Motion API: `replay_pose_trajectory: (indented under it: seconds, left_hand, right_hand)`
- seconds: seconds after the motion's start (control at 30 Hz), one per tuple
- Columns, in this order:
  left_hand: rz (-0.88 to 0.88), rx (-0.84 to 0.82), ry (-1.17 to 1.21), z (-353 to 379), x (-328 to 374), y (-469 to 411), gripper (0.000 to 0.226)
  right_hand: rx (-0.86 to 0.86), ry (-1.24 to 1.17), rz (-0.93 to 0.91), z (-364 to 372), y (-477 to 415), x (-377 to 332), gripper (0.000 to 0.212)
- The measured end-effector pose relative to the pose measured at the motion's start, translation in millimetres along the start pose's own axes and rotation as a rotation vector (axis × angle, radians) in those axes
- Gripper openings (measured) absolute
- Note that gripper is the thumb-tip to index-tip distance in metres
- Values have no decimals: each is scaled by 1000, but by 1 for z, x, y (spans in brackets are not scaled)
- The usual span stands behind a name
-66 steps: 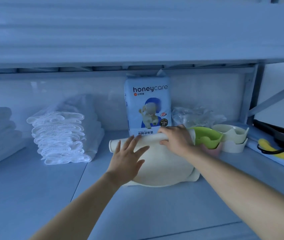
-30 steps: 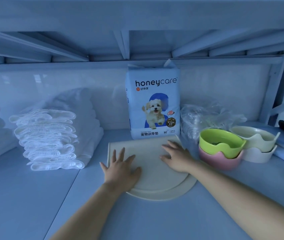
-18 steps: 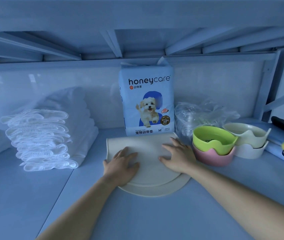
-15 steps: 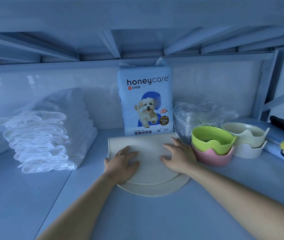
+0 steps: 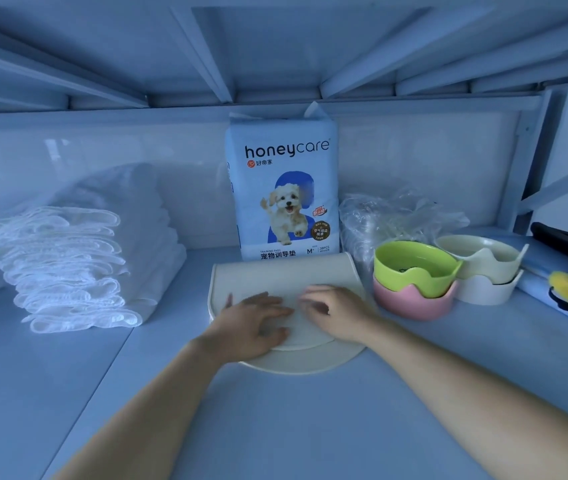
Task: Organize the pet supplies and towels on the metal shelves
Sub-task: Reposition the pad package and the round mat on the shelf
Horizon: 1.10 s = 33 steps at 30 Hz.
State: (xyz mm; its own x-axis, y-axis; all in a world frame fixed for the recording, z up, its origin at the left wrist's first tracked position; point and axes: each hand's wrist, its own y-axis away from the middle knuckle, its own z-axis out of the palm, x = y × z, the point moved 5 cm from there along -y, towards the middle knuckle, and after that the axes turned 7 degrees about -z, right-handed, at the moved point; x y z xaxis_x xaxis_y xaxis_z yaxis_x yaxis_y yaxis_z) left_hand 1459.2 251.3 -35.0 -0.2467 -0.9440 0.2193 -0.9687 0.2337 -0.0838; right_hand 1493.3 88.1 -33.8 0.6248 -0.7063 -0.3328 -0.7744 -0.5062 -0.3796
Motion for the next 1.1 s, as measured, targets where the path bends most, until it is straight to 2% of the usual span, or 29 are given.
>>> replay_pose_trajectory:
  seconds: [0.1,0.2,0.43,0.63,0.77,0.87,0.93,1.0,1.1]
  left_hand:
    - [8,-83,175,5,7,1,62]
    - [-61,-227,181,9,2,7,83]
    - [-38,-220,175,13,-1,6,108]
    - [-4,-239,150,15,6,4,110]
    - [-4,-184,123,13,16,5,98]
    - [5,-72,84,11,22,5,69]
    - [17,19,48,7,24,8,59]
    - [47,92,-3,3,25,14,60]
    - [110,138,-67,1,30,22,79]
  right_hand:
    - [-206,-32,-98,6,14,-8,53]
    - [-302,-61,-83,1,26,0,72]
    - [-197,-138,-65,-5,35,5,69]
    - [-206,-154,-52,-2,32,9,67]
    - [-271,-126,-47,-1,22,16,68]
    - [-264,-109,-44,-2,19,17,69]
    - [-241,-106,-44,-2,21,15,70]
    - [-197,-94,-48,-5,24,12,67]
    - [-142,-74,-60,-13,29,5,51]
